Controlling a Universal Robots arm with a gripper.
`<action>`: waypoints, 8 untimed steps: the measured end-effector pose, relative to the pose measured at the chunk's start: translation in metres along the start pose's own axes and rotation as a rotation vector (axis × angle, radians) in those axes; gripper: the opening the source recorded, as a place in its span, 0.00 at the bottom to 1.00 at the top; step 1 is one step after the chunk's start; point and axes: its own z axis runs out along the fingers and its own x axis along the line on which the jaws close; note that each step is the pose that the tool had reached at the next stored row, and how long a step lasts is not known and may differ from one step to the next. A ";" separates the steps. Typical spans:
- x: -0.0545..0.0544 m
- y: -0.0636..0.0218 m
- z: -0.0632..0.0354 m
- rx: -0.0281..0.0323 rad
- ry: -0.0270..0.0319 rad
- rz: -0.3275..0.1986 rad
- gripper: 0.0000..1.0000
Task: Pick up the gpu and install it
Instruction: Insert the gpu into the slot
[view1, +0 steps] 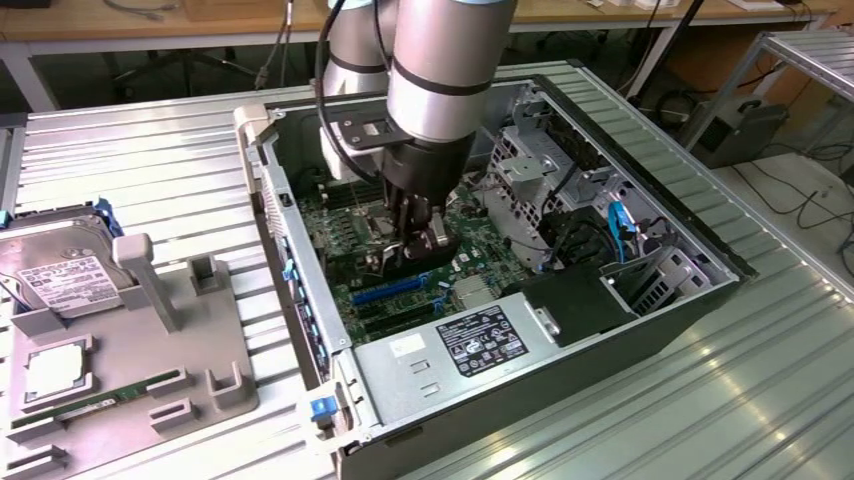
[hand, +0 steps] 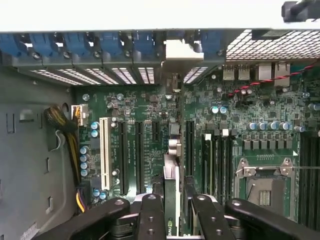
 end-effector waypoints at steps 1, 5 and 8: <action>0.004 -0.0001 0.0014 0.0001 -0.0002 -0.001 0.26; 0.004 -0.0002 0.0057 0.0001 -0.0003 -0.001 0.26; 0.004 -0.0002 0.0078 -0.0001 -0.0042 -0.001 0.26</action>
